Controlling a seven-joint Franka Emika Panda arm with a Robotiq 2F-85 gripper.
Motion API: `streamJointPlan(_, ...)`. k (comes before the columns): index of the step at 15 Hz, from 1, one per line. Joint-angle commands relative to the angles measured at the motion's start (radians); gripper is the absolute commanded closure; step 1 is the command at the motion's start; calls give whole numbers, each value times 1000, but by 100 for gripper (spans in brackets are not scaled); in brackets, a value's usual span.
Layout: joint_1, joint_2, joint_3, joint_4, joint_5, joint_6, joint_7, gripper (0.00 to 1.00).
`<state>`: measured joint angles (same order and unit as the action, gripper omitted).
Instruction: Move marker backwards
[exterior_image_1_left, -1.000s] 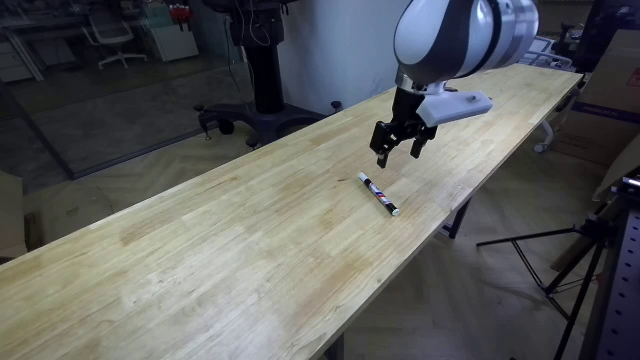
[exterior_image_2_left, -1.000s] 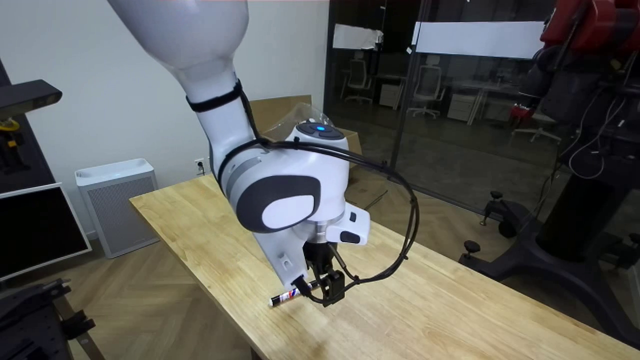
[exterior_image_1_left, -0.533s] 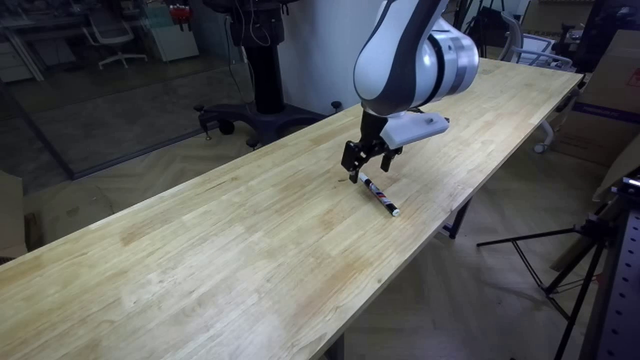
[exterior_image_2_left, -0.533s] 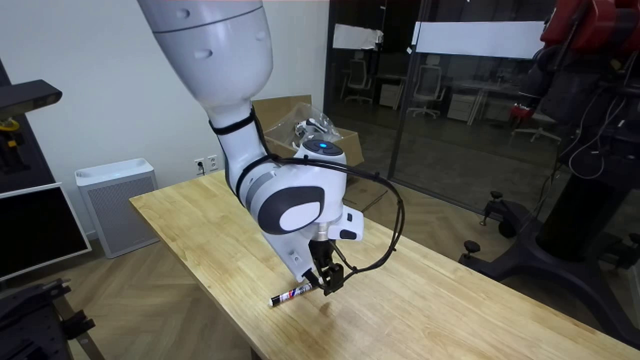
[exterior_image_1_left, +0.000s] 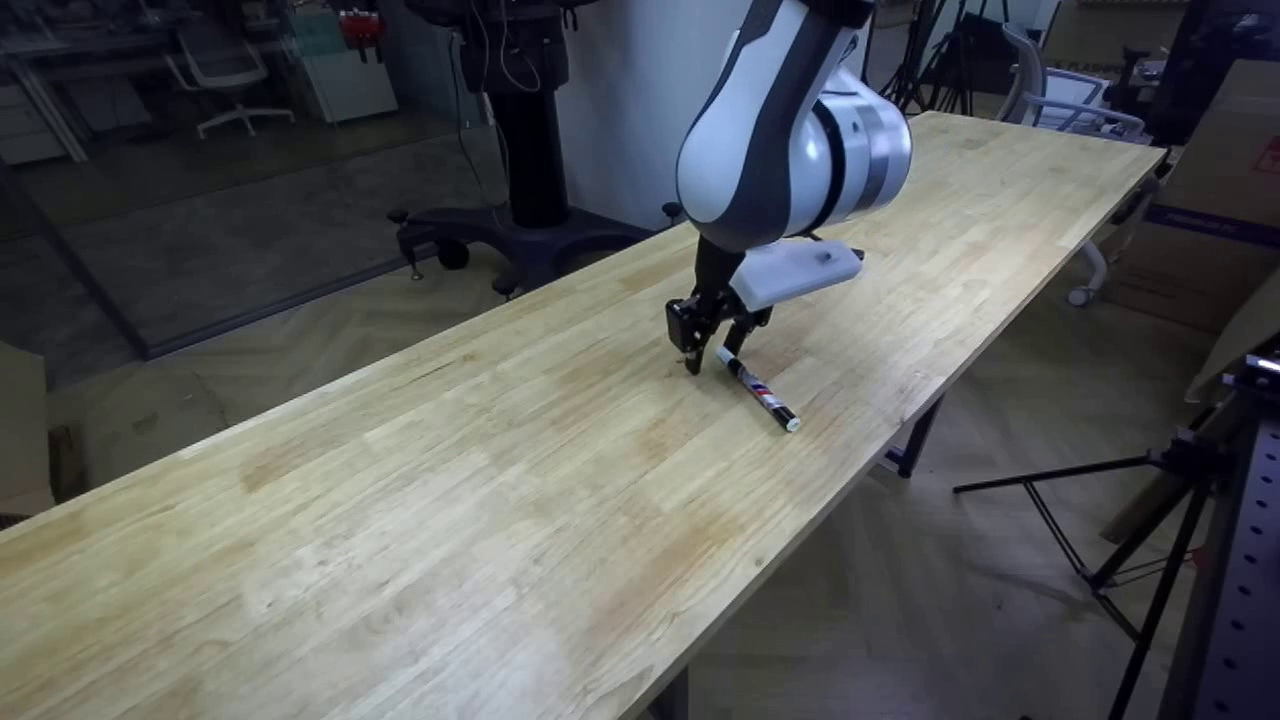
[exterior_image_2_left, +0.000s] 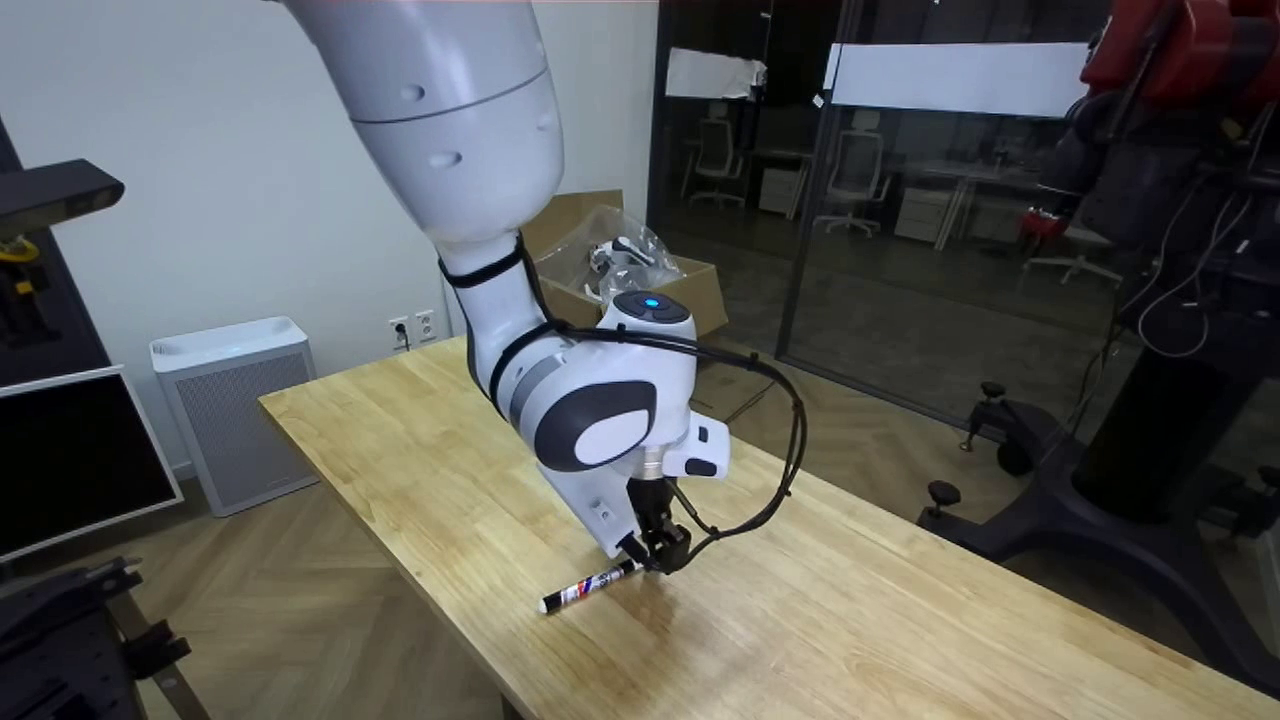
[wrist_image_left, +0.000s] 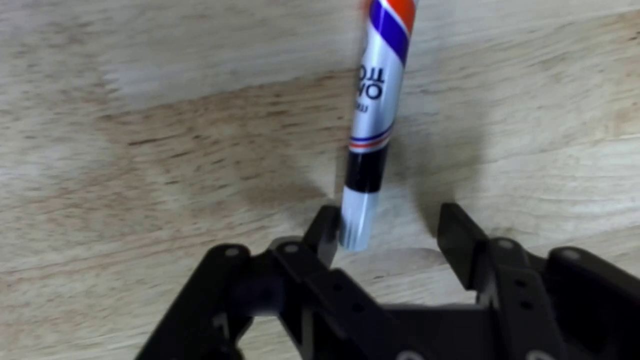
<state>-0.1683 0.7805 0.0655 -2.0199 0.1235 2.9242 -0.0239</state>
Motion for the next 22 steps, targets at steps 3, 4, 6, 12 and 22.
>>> streamJointPlan(3,26,8,-8,22,11,8,33,88)
streamJointPlan(4,28,6,-8,22,12,7,34,95)
streamJointPlan(6,31,2,-9,20,14,2,35,98)
streamJointPlan(12,37,-26,-34,7,7,-11,31,96)
streamJointPlan(22,-17,-70,-107,142,-39,-192,-28,96)
